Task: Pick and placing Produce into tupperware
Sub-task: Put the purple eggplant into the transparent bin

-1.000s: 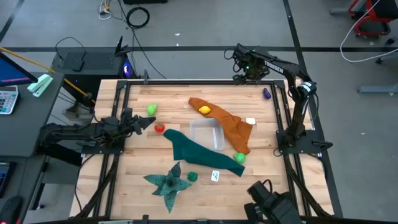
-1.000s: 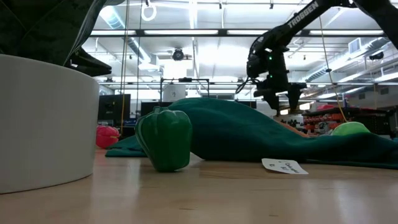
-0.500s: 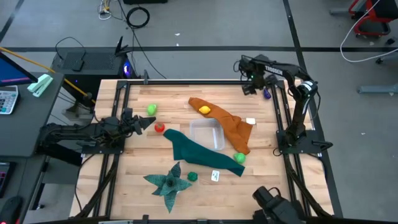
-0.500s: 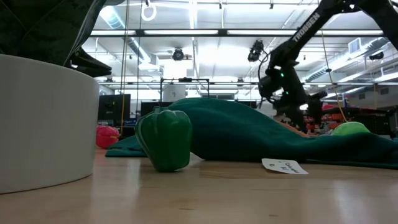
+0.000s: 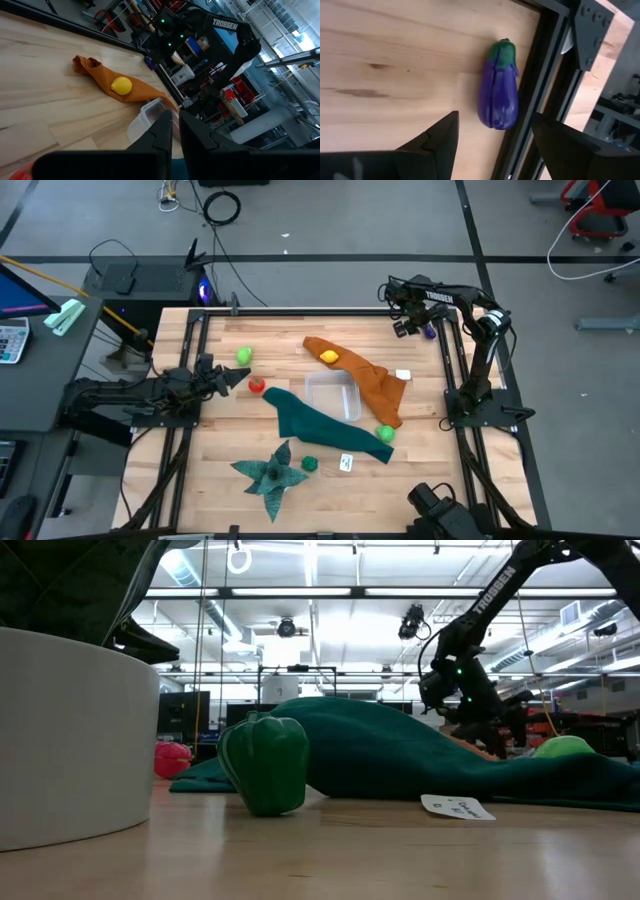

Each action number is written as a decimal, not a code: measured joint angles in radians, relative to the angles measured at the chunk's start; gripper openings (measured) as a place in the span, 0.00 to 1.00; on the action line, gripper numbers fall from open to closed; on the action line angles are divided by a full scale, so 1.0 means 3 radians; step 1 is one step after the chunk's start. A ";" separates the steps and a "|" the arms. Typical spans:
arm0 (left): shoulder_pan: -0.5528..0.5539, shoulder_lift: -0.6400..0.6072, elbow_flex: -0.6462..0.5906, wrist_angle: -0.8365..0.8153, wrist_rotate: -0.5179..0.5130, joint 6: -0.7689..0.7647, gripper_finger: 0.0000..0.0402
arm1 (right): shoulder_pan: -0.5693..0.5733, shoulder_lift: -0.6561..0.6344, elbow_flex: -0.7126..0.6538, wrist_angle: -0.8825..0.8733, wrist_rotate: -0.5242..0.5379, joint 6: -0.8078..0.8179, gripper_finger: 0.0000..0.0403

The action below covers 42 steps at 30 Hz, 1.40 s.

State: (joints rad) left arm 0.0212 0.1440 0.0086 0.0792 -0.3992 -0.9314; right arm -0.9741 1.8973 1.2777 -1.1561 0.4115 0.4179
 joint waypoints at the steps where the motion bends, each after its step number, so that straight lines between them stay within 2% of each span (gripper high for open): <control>1: 0.0000 0.0000 0.0000 0.0001 0.0001 0.0000 0.09 | -0.0007 0.0000 0.0000 0.0011 -0.0005 -0.0001 0.55; 13: 0.0000 0.0000 0.0000 -0.0003 0.0000 -0.0001 0.10 | -0.0204 0.0000 -0.0001 0.0095 -0.0136 -0.0004 0.63; 24: 0.0000 0.0000 0.0000 -0.0005 0.0000 -0.0001 0.08 | -0.0317 0.0000 -0.0010 0.0267 -0.0236 -0.0060 0.63; 28: 0.0000 0.0000 0.0000 -0.0005 0.0000 -0.0001 0.09 | -0.0374 0.0000 -0.0138 0.0355 -0.0332 -0.0079 0.63; 42: 0.0000 0.0000 -0.0001 -0.0004 -0.0001 -0.0002 0.08 | -0.0344 -0.0001 -0.0141 0.0410 -0.0219 -0.0069 0.59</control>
State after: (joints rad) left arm 0.0212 0.1440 0.0082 0.0780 -0.3996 -0.9321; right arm -1.0772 1.8969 1.2354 -1.0332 0.3457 0.3973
